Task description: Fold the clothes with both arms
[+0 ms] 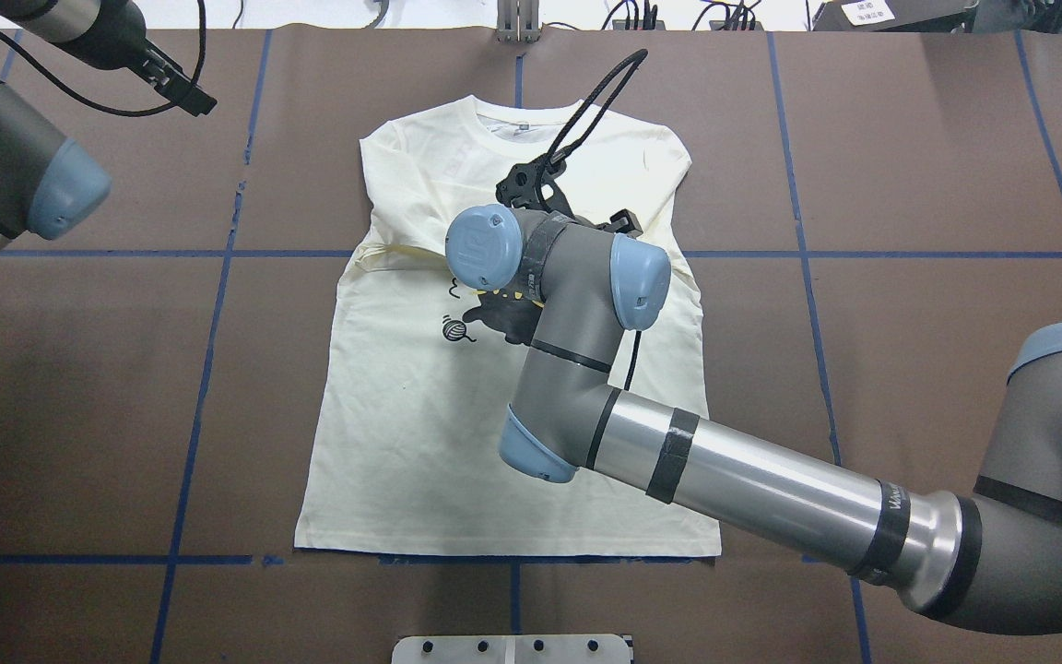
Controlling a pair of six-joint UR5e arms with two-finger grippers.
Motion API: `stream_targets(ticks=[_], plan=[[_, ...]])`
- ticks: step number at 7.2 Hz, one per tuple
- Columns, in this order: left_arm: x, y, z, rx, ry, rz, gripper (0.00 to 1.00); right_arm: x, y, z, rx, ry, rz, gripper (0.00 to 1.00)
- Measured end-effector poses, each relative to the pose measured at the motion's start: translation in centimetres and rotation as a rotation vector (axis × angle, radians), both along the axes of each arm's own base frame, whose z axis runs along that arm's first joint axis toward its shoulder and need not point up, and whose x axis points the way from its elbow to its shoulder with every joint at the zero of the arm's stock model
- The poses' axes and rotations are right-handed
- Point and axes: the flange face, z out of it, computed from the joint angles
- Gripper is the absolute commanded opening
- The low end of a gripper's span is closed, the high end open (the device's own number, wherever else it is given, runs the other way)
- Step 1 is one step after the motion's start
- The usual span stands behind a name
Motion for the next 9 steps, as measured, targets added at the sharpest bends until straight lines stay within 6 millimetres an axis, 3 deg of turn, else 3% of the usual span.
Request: stream_targets(ticks=[4, 5, 7, 8, 9], plan=[[0.1, 0.0, 0.0, -0.001, 0.001, 0.002, 1.0, 0.2, -0.1, 0.3, 0.03, 0.066, -0.05, 0.33], [0.1, 0.0, 0.0, -0.002, 0.004, -0.001, 1.0, 0.7, -0.5, 0.3, 0.036, 0.08, -0.064, 0.33], [0.3, 0.0, -0.1, -0.004, 0.02, -0.011, 1.0, 2.8, -1.9, 0.5, 0.049, 0.109, -0.1, 0.37], [0.4, 0.0, -0.1, -0.004, 0.024, -0.014, 1.0, 4.5, -2.4, 1.2, 0.06, 0.122, -0.123, 0.49], [0.4, 0.0, -0.2, -0.004, 0.029, -0.017, 1.0, 6.4, -3.0, 2.2, 0.068, 0.137, -0.143, 0.68]])
